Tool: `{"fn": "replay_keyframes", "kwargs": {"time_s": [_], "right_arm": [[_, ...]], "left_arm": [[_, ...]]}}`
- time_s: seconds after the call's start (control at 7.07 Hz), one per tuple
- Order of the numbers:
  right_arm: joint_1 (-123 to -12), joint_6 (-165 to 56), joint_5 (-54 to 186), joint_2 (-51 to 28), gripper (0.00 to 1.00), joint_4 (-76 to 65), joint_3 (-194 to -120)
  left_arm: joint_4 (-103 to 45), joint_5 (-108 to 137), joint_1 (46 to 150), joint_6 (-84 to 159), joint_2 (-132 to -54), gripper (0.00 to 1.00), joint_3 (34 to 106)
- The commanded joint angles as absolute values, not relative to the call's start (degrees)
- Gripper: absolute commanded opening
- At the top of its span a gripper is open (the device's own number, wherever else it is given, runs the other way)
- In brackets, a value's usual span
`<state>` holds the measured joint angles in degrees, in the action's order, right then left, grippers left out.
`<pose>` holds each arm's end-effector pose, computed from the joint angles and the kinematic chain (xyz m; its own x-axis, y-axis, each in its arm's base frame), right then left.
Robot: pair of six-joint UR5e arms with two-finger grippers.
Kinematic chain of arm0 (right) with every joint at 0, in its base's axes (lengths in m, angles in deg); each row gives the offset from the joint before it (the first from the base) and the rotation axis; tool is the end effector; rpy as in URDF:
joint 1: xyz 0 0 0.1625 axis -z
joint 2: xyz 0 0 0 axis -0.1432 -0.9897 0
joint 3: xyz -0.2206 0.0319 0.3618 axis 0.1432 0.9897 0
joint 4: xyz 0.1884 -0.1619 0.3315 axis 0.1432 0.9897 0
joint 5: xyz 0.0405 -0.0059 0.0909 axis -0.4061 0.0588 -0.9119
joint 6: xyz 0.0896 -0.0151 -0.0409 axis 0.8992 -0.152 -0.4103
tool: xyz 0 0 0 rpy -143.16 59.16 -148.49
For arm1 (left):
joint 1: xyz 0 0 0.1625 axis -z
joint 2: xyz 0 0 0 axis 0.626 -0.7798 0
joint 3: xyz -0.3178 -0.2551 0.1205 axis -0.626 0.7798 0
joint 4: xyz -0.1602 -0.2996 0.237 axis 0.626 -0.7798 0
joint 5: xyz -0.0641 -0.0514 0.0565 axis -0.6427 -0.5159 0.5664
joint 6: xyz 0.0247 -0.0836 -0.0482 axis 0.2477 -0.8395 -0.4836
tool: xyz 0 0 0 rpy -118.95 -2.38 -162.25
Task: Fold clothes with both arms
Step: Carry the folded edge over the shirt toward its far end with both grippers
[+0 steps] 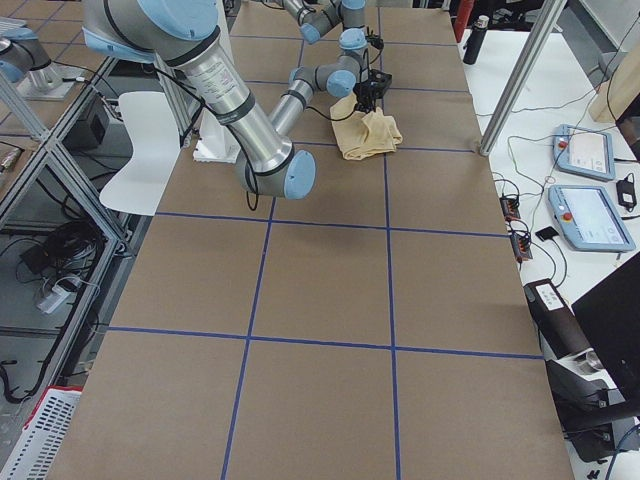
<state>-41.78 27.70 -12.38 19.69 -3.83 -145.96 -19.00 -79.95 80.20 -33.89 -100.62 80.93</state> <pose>-0.5655 -0.5118 0.1327 0.4087 0.4463 0.7961 -0.4761 0.8485 -0.2312 0.4128 -0.4843 0.2651 0.4497 -0.3193 -0.8342 0.2987 0.9339 -0.1964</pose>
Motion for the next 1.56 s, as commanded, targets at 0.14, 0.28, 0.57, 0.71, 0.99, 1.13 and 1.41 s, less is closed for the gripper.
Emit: {"fn": "replay_keyframes", "kwargs": {"time_s": [0.14, 0.28, 0.57, 0.71, 0.99, 1.13, 1.41], "right_arm": [[-42.4, 27.1, -11.5, 21.0, 0.0, -13.1, -136.2], [-42.4, 27.2, -11.5, 21.3, 0.0, -13.1, -136.2], [-42.4, 27.2, -11.6, 22.4, 0.0, -13.1, -135.5], [-42.4, 27.2, -11.6, 22.8, 0.0, -13.1, -135.1], [-42.4, 27.4, -11.5, 22.7, 0.0, -13.1, -134.9], [-42.4, 27.4, -11.5, 22.7, 0.52, -13.2, -134.8], [-44.3, 27.9, -12.3, 22.7, 0.99, -13.3, -134.7]], "left_arm": [[-22.3, -79.9, 80.7, -33.0, -100.9, 0.0, 76.2], [-24.0, -79.9, 80.6, -33.1, -101.1, 0.0, 74.8], [-24.1, -79.9, 80.6, -33.4, -103.0, 0.0, 73.0], [-24.1, -79.9, 80.6, -33.5, -103.1, 0.0, 73.1], [-24.1, -79.9, 80.7, -33.4, -103.0, 0.0, 73.1], [-24.1, -79.9, 80.7, -33.4, -103.0, 0.35, 73.1], [-23.9, -79.9, 82.3, -33.0, -102.9, 1.0, 73.3]]}}
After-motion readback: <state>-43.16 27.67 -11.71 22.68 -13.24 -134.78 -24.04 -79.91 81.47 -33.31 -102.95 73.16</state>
